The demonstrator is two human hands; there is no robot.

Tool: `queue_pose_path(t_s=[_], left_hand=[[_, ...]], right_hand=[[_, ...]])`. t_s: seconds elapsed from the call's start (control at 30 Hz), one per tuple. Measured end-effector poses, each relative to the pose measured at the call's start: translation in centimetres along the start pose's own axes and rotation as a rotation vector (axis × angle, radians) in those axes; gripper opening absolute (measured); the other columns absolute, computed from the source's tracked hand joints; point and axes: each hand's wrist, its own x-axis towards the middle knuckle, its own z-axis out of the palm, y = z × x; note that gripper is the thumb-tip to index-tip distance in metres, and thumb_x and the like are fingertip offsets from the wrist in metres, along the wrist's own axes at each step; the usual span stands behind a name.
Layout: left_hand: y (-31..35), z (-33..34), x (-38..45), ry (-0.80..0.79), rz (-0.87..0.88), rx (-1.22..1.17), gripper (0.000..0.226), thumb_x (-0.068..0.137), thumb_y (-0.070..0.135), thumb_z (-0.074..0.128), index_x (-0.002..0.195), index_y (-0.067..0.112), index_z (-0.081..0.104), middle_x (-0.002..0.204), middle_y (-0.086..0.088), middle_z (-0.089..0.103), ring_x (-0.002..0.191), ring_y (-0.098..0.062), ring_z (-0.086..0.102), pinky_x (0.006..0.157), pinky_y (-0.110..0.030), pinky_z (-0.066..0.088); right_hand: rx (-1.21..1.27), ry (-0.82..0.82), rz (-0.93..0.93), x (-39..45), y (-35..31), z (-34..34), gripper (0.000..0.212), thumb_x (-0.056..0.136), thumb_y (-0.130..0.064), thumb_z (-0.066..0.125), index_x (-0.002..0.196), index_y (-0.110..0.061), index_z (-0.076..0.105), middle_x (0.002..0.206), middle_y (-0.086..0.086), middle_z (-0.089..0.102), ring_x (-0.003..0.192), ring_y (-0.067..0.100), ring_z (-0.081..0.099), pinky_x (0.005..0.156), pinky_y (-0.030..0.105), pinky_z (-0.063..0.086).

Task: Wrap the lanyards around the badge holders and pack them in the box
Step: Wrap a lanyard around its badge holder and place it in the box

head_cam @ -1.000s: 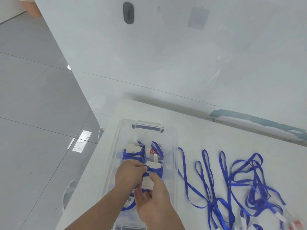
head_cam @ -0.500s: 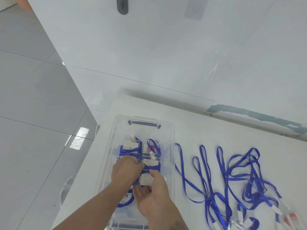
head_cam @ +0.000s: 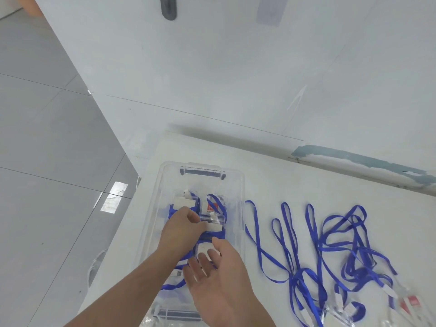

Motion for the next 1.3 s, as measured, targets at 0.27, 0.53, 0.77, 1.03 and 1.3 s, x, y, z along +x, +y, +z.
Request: queue_pose_path(t_s=[0.27,0.53,0.77,1.03,1.3], left_hand=[[2.5,-2.4,-1.9,0.104,0.125,-0.316,0.011,0.092,0.032,0.064,0.086,0.023,0.062,0.082,0.001,0.069,0.070,-0.015,0.065,0.067,-0.028,0.055],[4.9,-3.9,-4.2,0.269,0.290,-0.350,0.013,0.096,0.037,0.055,0.096,0.025,0.061,0.090,0.009,0.069,0.086,-0.016,0.067,0.079,-0.034,0.055],[8.5,-0.7,-8.4,0.188,0.415,-0.331,0.009,0.094,0.032,0.059,0.085,0.035,0.061,0.081,0.019,0.067,0.081,0.001,0.061,0.068,-0.017,0.043],[11.5,7.3,-11.9,0.045,0.517,-0.223,0.009,0.094,0.032,0.056,0.087,0.037,0.059,0.087,0.029,0.064,0.086,0.011,0.058,0.068,-0.016,0.044],[13.1,16.5,-14.4,-0.088,0.554,-0.023,0.006,0.096,0.038,0.053,0.094,0.037,0.058,0.090,0.026,0.062,0.085,0.005,0.059,0.071,-0.020,0.050]], right_hand=[[-0.045,-0.069,-0.218,-2.7,-1.8,-1.1,0.015,0.091,-0.016,0.066,0.089,-0.001,0.068,0.073,0.012,0.068,0.073,0.026,0.063,0.061,0.038,0.051],[-0.420,-0.110,-0.752,-2.4,-4.8,-5.9,0.012,0.093,-0.018,0.061,0.086,-0.012,0.068,0.071,0.002,0.070,0.075,0.018,0.065,0.069,0.030,0.053],[-0.718,0.095,-1.184,-2.0,-9.7,-13.5,0.008,0.092,-0.023,0.062,0.091,-0.029,0.066,0.087,-0.024,0.067,0.085,-0.006,0.061,0.069,0.008,0.045],[-0.869,0.302,-1.380,-1.0,-16.3,-23.0,0.010,0.093,-0.023,0.062,0.095,-0.032,0.063,0.096,-0.018,0.066,0.094,0.004,0.060,0.074,0.013,0.045],[-0.873,0.435,-1.399,-0.2,-22.3,-32.1,0.014,0.092,-0.018,0.061,0.093,-0.031,0.066,0.097,-0.018,0.066,0.094,0.007,0.062,0.081,0.027,0.051]])
